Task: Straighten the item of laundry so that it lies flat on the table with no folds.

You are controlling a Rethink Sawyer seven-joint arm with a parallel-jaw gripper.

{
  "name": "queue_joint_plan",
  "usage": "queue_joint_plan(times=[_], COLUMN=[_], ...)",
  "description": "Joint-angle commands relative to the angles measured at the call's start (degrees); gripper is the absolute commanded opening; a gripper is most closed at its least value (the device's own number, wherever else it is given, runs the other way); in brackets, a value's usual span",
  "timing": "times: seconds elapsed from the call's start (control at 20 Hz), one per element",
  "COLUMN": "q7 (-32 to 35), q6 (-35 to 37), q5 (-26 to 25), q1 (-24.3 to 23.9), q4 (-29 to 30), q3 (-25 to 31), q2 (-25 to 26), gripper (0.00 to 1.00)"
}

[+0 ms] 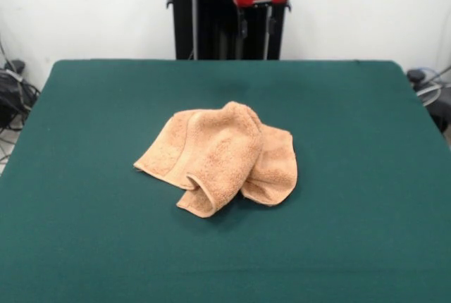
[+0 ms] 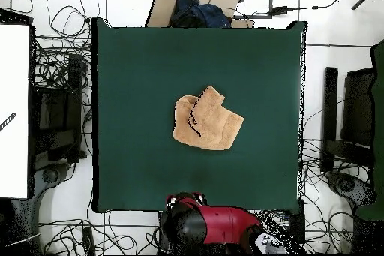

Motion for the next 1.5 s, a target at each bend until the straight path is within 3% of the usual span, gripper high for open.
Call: queue_joint_plan(times=[0.05, 0.3, 1.5], q7=[6.14, 6.25, 5.40], q6=[2.43, 3.68, 6.25], q5=[2.46, 3.08, 3.53], q1=[-0.16, 1.15, 1.29], q4=[-8.66, -11.72, -15.40], q3=[6.81, 6.41, 7.38], q2=[1.18, 2.84, 4.44], gripper=[1.00, 1.00, 1.00])
